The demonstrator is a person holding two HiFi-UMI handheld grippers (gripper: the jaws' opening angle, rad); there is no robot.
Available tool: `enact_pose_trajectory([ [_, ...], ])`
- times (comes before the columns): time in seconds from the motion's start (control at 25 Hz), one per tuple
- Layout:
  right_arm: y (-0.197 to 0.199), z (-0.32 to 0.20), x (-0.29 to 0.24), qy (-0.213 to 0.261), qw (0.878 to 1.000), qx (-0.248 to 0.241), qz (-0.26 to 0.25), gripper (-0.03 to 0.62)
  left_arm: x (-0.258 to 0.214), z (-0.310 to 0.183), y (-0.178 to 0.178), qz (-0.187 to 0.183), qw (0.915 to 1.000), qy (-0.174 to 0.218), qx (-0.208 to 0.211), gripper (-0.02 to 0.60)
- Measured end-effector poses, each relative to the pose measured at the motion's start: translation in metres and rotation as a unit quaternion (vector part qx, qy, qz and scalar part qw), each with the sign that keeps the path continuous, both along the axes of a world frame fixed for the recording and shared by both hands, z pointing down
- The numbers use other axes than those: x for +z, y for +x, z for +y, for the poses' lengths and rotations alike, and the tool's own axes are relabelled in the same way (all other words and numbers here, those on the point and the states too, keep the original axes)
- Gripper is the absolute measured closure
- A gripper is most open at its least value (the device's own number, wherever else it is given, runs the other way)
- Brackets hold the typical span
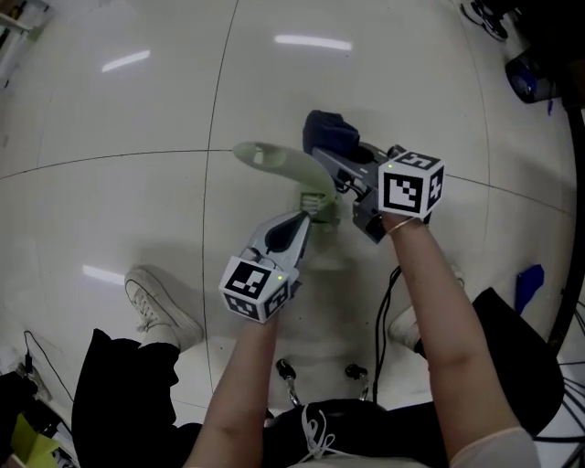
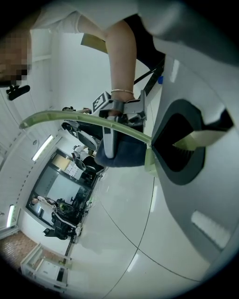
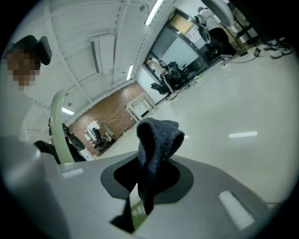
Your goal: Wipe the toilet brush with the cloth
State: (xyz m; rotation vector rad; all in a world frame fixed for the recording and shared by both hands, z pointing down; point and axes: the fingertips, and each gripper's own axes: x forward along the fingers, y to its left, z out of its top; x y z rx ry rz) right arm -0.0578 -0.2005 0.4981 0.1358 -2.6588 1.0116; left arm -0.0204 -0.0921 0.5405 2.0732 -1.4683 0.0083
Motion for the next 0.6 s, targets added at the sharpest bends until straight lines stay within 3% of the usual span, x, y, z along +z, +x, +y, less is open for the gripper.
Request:
enact_pose_trajectory([
  [0.2, -0.041, 0.029, 0.019, -0.059, 0.991, -0.122, -0.001, 0.53, 0.005, 0.002, 0.001, -0.003, 0.9999, -0.002, -0.017, 0.575],
  [0.36, -0.047, 0.031, 0.037, -0.081, 0.982, -0.171, 0.029, 0.531, 0.006, 0.001, -0.004, -0.018, 0.999, -0.008, -0.039, 0.575],
  [0.48, -0.039, 0.044, 0.058, -0.074, 0.968, -0.228, 0.072, 0.531, 0.005, 0.001, -0.004, -0.014, 0.9985, -0.01, -0.052, 0.575],
  [0.6, -0.03, 0.043, 0.07, -0.084, 0.963, -0.242, 0.085, 0.531, 0.004, -0.001, -0.003, -0.017, 0.9979, -0.01, -0.061, 0.575],
])
